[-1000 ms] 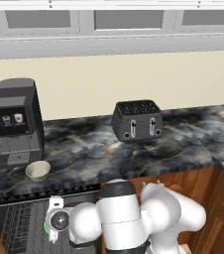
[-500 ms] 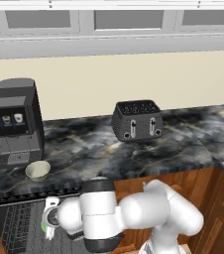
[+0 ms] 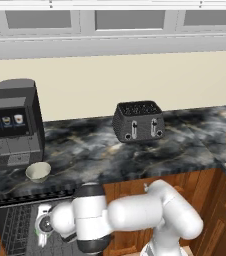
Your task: Pick up the cup and bowl from the counter, place them in the dishwasher, and close the dishwasher door.
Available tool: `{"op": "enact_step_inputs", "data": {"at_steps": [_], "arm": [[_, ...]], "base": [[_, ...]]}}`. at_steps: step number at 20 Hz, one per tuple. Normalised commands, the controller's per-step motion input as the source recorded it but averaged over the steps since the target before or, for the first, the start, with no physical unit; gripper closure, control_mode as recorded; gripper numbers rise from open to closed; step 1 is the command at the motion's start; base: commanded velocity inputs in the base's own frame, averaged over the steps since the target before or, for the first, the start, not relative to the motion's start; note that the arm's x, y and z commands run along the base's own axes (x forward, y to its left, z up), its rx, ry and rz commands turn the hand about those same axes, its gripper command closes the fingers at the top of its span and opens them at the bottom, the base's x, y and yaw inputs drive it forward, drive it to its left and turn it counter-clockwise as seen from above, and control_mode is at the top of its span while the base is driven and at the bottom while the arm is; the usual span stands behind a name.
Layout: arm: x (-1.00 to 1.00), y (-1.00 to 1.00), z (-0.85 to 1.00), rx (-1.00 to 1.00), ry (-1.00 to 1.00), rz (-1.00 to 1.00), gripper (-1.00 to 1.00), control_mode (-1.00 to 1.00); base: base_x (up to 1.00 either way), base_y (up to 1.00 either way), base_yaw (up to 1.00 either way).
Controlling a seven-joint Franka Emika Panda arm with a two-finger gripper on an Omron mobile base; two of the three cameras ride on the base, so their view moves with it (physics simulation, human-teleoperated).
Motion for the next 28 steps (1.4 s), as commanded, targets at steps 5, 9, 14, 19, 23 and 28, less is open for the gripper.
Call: {"op": "enact_step_inputs", "data": {"at_steps": [5, 9, 14, 19, 23, 28], "arm": [[0.0, 0.37, -0.53, 0.0, 0.0, 0.0, 1.0, -1.0], [0.0, 0.33, -0.41, 0.0, 0.0, 0.0, -1.0, -1.0], [-0.15, 0.06, 0.01, 0.0, -0.03, 0.0, -1.0, -1.0], [-0.42, 0.12, 0.4, 0.0, -0.09, 0.0, -1.0, -1.0], [-0.58, 0.2, 0.64, 0.0, -0.12, 0.0, -1.0, -1.0], [-0.52, 0.17, 0.52, 0.03, -0.09, 0.0, -1.0, -1.0]], "base": [[0.0, 0.0, 0.0], [0.0, 0.0, 0.0], [0.0, 0.0, 0.0], [0.0, 0.0, 0.0], [0.0, 0.0, 0.0], [0.0, 0.0, 0.0]]}}
